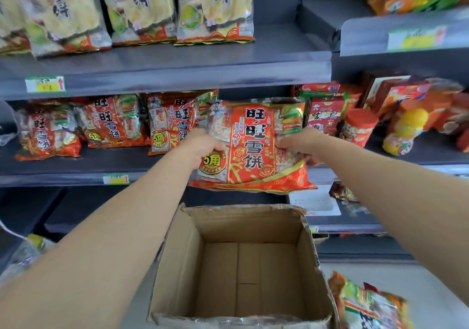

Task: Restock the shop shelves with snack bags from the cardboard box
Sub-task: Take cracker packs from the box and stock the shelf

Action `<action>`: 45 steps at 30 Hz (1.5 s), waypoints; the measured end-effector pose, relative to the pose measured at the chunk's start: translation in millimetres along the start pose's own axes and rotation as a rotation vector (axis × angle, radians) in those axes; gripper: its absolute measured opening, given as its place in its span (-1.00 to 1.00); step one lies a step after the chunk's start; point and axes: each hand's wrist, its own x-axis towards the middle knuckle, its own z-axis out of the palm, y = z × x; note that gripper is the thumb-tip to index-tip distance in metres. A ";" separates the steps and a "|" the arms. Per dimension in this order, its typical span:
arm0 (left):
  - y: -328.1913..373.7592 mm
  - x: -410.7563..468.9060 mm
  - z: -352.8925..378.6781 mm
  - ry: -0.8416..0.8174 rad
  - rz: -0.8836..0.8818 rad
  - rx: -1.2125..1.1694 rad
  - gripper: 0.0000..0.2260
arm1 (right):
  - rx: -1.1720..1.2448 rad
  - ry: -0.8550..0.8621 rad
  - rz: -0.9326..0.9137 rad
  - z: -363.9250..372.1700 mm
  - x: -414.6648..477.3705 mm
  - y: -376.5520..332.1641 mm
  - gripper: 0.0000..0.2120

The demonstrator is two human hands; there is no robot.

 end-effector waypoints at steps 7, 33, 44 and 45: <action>1.7 79.4 15.1 0.036 0.048 -0.063 -0.70 | 0.079 0.056 -0.066 6.5 64.2 -16.9 -0.70; -15.0 201.8 33.0 -0.182 -0.270 -0.121 -0.86 | 0.134 0.052 0.215 43.0 209.9 -0.8 -0.58; -21.1 228.2 37.2 0.137 0.008 -0.036 -0.36 | 0.180 0.198 0.113 59.5 218.7 -8.5 -0.43; -21.3 228.0 37.9 0.177 0.027 0.012 -0.37 | 0.173 0.210 0.121 62.0 218.7 -9.5 -0.38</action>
